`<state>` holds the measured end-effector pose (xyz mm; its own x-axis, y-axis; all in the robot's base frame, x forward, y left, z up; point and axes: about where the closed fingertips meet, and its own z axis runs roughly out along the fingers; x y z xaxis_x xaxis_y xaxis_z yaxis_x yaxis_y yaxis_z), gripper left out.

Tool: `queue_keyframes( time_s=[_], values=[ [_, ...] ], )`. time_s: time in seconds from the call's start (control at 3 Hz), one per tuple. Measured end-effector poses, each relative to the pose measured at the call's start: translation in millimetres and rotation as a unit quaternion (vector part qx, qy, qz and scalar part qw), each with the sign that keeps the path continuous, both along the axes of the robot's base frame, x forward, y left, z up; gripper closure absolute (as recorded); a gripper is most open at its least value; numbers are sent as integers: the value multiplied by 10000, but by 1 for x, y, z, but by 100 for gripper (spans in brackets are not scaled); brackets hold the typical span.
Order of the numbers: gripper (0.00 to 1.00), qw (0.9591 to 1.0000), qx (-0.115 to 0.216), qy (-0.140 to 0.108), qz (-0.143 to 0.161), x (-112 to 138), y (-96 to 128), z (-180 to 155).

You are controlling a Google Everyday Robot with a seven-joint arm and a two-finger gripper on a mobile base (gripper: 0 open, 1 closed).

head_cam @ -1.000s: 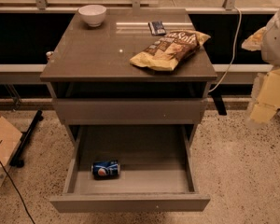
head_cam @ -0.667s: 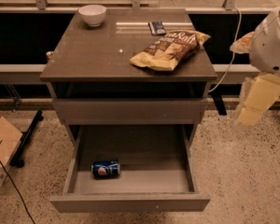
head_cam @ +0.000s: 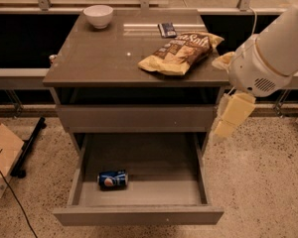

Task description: Pick pepsi can from middle drawer and place on counter

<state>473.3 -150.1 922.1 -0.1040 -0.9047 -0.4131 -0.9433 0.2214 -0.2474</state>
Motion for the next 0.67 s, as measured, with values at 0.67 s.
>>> queue_keyframes(
  time_s=[0.67],
  values=[
    [0,9980,508,153,339,30,41,-73]
  ],
)
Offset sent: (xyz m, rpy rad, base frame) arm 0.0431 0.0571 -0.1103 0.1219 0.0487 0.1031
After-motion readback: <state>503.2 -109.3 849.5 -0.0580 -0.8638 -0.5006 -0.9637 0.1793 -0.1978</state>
